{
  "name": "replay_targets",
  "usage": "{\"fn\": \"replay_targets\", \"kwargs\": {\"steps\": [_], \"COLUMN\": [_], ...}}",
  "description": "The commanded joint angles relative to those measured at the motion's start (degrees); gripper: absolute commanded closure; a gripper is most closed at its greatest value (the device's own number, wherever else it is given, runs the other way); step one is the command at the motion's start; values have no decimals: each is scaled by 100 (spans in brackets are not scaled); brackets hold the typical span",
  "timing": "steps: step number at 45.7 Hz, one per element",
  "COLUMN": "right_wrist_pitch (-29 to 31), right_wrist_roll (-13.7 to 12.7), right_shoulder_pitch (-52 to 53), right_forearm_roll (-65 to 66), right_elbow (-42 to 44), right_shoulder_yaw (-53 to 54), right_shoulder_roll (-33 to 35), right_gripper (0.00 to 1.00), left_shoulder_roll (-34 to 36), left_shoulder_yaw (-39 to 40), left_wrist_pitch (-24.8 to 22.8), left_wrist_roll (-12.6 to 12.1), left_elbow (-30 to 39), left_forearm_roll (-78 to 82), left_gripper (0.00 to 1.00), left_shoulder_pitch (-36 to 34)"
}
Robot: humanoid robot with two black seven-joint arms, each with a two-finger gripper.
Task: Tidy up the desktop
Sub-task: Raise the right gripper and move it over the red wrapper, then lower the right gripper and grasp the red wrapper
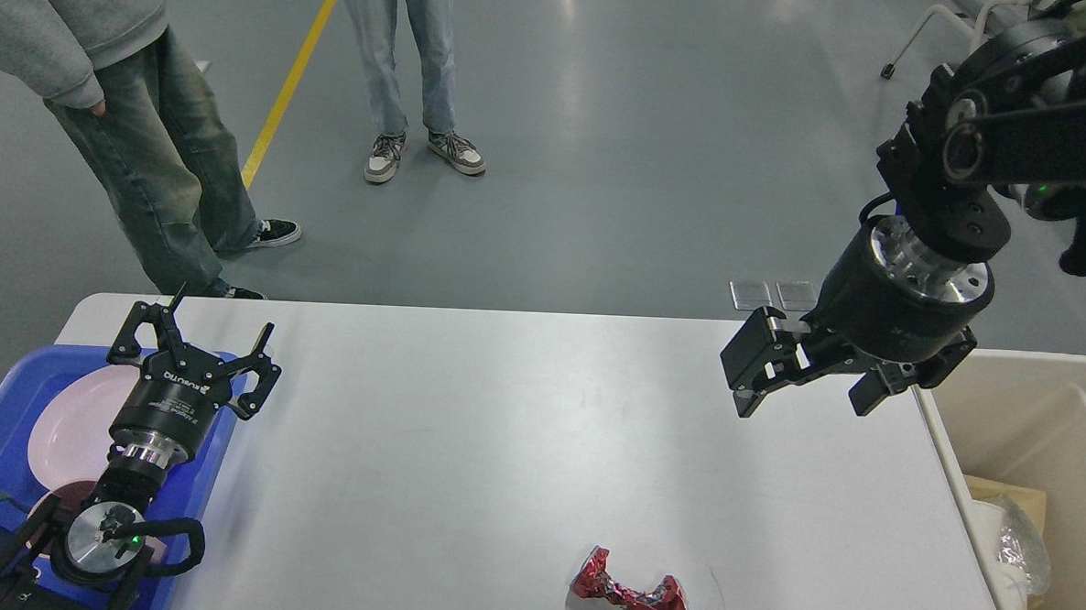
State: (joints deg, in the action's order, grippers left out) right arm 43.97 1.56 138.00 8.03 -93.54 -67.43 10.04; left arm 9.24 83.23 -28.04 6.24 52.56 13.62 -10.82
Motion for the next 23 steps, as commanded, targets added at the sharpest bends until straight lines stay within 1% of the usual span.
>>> {"fn": "replay_targets", "kwargs": {"steps": [1,4,9,15,17,19,23], "right_wrist_pitch": [-433,-538,-547,-740,-942,-1266,-2180], "right_wrist_roll": [11,20,2,-24,-24,-33,-51], "right_shoulder_pitch": [-195,-396,-923,-1661,-1881,-2075,-2505], "right_forearm_roll": [953,1463,2315,2686,2756,2914,3371], "right_elbow": [-68,-112,-103,-77,-68,-42,11], "right_shoulder_yaw": [423,643,1214,1592,1628,1628,1558], "right_shoulder_roll": [-11,-37,-116,-265,-362,-433,-564], "right_gripper": [0,0,0,0,2,4,4], "left_shoulder_roll": [-1,-1,-1,-1,-1,-1,-1], "left_shoulder_yaw": [0,0,0,0,0,0,0], "left_wrist_pitch": [0,0,0,0,0,0,0], "left_wrist_roll": [0,0,0,0,0,0,0], "left_elbow": [0,0,0,0,0,0,0], "left_forearm_roll": [0,0,0,0,0,0,0], "left_gripper": [4,4,4,4,4,4,4], "left_shoulder_pitch": [1,1,1,-8,1,1,1]}}
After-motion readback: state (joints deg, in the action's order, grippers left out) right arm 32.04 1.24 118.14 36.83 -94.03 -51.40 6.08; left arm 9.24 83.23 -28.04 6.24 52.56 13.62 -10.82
